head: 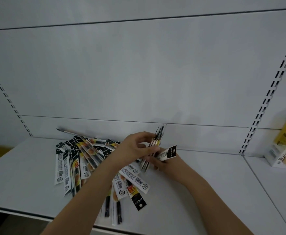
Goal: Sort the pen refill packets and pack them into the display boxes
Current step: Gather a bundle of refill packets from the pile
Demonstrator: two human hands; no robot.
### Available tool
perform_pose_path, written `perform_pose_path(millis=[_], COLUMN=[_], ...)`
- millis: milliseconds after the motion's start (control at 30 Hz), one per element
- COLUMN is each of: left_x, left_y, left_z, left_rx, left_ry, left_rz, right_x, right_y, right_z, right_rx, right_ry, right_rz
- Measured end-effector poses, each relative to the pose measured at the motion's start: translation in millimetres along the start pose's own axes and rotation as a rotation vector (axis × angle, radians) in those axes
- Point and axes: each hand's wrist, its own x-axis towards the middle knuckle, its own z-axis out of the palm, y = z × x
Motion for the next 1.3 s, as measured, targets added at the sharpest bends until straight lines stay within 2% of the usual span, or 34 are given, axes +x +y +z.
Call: perform_pose_path(millis=[233, 433, 567, 667, 733, 867, 967, 1067, 1200, 1300], left_x=[-4.2, -8.0, -9.8, -10.4, -9.2, -6.9, -5.1, -1.5, 3.4, 3.6], left_y=[6.7, 10.6, 15.5, 16.1, 13.7, 9.0, 8.9, 12.2, 10.4, 9.5], left_z=[3.8, 3.6, 3.8, 4.9, 4.7, 4.9, 11.4, 12.0, 3.9, 2.0], left_rx=[-0.040, -0.132, -0.098, -0.086, -0.071, -0.040, 0.048, 0.106, 0.121, 0.064], left_ry=[-0.051, -0.095, -0.163, -0.207, -0.228, -0.265, -0.193, -0.084, -0.034, -0.033], left_rz=[0.008, 0.030, 0.032, 0.016, 0.020, 0.044, 0.067, 0.126, 0.127, 0.110], right_x=[-1.2, -7.1, -7.5, 0.3, 4.1, 3.3, 3.6, 1.0, -1.1, 3.1], right_y=[-3.3, -9.9, -5.3, 7.0, 14.1, 1.5, 1.2, 2.7, 1.1, 4.5], right_z=[-0.2, -3.9, -4.8, 1.8, 5.7, -1.5, -1.2, -0.1, -8.4, -7.6], right_rx=[-0.144, -0.100, 0.004, -0.109, -0.137, -0.302, -0.384, -0.284, -0.208, -0.244], right_ry=[-0.003, 0.021, 0.000, 0.010, -0.038, -0.055, -0.040, -0.003, -0.036, 0.004], right_rz=[0.039, 0.125, 0.136, 0.174, 0.197, 0.226, 0.240, 0.174, 0.053, 0.015])
